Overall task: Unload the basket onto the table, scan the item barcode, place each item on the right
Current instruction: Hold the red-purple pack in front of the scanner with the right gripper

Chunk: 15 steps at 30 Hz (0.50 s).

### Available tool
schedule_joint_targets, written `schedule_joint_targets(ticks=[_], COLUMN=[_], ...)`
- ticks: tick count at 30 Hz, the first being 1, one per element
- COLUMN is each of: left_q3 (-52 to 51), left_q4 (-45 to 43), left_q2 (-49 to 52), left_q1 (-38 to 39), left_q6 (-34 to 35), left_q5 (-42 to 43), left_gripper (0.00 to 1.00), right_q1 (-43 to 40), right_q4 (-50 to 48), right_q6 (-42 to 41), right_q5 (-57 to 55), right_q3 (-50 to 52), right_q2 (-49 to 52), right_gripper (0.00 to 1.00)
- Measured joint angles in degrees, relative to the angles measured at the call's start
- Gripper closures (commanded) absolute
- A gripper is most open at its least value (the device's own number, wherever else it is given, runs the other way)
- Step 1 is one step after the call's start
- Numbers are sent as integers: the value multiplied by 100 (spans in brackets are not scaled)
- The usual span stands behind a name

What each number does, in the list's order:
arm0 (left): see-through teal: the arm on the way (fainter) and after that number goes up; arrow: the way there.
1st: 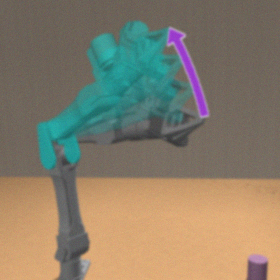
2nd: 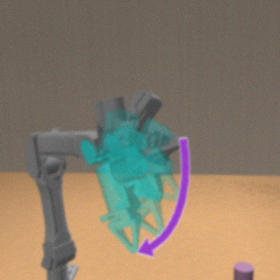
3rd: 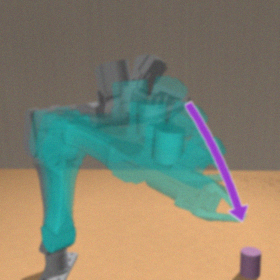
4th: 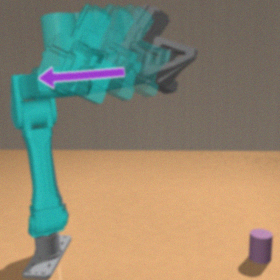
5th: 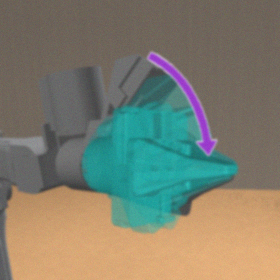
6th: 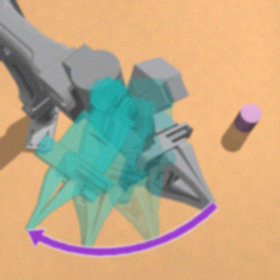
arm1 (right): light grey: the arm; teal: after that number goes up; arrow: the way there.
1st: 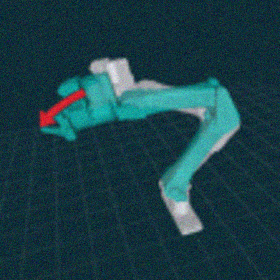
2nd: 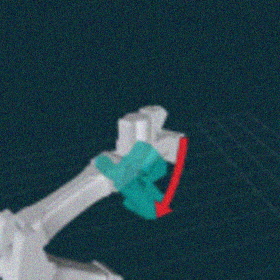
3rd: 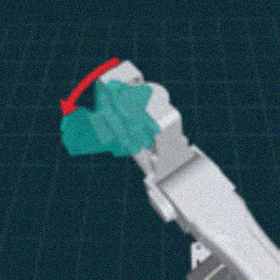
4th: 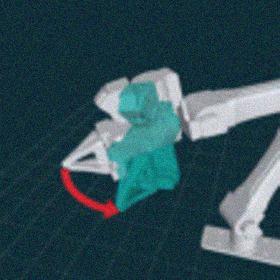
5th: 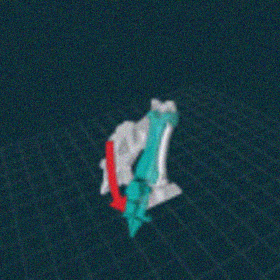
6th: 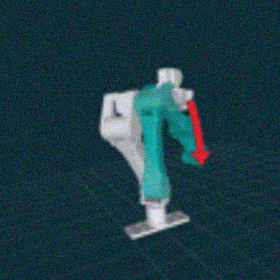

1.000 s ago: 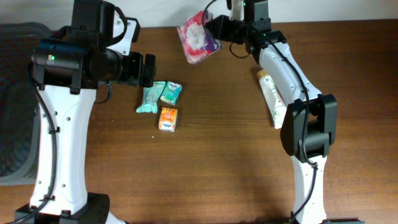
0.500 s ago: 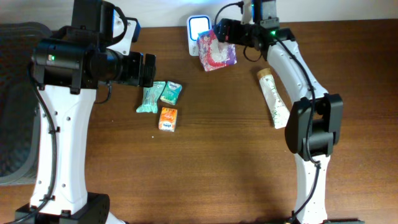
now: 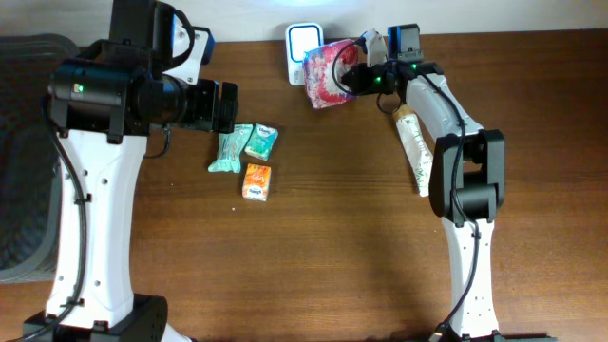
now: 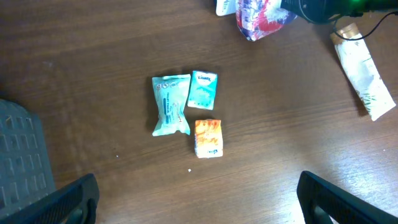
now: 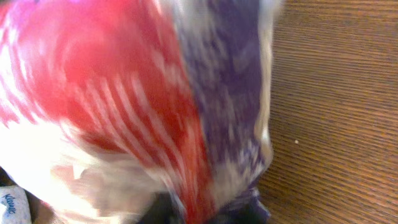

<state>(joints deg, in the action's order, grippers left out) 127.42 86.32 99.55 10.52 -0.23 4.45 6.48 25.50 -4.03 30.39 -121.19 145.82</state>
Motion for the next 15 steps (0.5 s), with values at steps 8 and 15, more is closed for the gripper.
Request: schedule_joint_targets(ticks=[8,15], left_q3=[0,0], left_q4=[0,0], left_q2=[0,0], left_q1=[0,0], left_q6=[0,0], left_q5=[0,2], left_gripper=[1,1], right_q1=[-44,894], right_q4=[-44,-1508], right_q6=[-785,-2345], right_q5=[341,-942], right_q3=[4,-83], right_q2=[-931,-1161], right_gripper=[96,96])
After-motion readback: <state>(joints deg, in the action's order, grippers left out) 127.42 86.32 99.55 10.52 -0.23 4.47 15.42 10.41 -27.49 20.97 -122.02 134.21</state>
